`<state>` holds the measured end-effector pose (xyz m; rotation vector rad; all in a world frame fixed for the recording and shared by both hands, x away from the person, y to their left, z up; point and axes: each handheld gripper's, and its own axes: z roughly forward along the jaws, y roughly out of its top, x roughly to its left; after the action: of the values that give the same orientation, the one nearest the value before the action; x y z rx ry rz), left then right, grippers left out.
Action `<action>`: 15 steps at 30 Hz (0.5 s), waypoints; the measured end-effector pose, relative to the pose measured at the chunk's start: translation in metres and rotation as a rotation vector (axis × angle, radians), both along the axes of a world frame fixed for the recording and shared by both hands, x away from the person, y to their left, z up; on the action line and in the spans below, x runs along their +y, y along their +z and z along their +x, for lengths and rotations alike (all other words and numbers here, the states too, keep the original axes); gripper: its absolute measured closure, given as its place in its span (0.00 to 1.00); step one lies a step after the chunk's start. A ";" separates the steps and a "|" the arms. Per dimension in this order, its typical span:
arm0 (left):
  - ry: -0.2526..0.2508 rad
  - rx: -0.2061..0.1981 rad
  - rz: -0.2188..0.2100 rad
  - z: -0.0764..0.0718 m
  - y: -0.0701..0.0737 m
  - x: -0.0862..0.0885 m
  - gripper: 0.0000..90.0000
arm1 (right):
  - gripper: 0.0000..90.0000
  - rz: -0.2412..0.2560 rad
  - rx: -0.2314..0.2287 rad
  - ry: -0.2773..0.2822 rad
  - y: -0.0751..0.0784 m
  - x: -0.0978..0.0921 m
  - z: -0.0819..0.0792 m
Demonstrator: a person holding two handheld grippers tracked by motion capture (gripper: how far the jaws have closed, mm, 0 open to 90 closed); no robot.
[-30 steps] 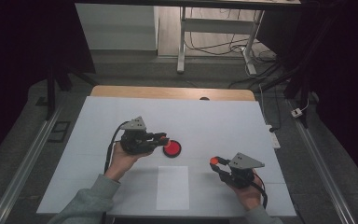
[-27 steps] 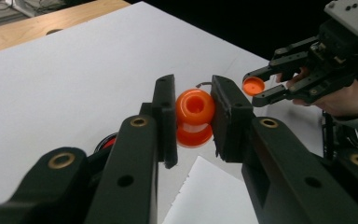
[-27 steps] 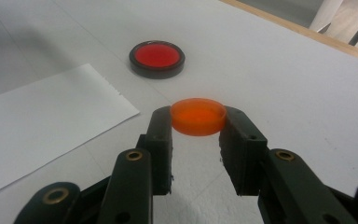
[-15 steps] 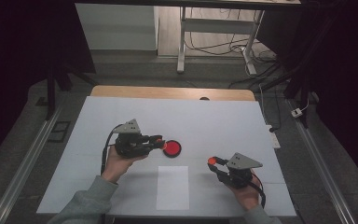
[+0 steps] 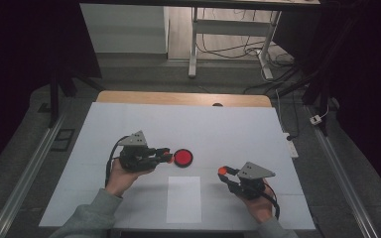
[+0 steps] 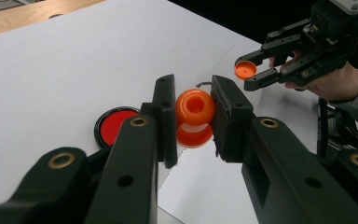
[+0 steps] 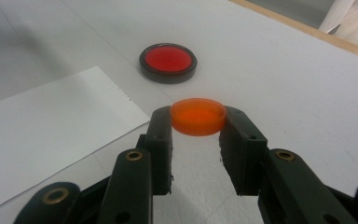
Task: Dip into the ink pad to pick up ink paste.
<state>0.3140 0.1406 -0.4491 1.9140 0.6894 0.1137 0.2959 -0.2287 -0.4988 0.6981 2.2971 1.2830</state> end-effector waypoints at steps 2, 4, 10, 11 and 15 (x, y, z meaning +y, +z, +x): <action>-0.001 0.002 0.000 0.000 0.000 0.000 0.80 | 0.72 0.007 0.001 0.009 -0.001 0.001 0.000; 0.001 0.005 0.001 0.000 -0.001 -0.001 0.80 | 0.72 -0.002 0.001 0.010 -0.001 0.002 0.000; -0.011 0.012 0.007 0.001 -0.003 -0.005 0.80 | 0.72 -0.001 0.001 0.012 -0.001 0.002 0.000; -0.011 0.013 0.007 0.000 -0.003 -0.005 0.80 | 0.72 0.005 0.000 0.013 -0.001 0.002 0.000; -0.013 0.013 0.005 0.000 -0.003 -0.005 0.80 | 0.72 0.000 0.002 0.015 -0.001 0.003 0.000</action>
<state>0.3144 0.1351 -0.4520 1.9251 0.6855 0.0951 0.2959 -0.2255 -0.4994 0.6838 2.3080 1.2889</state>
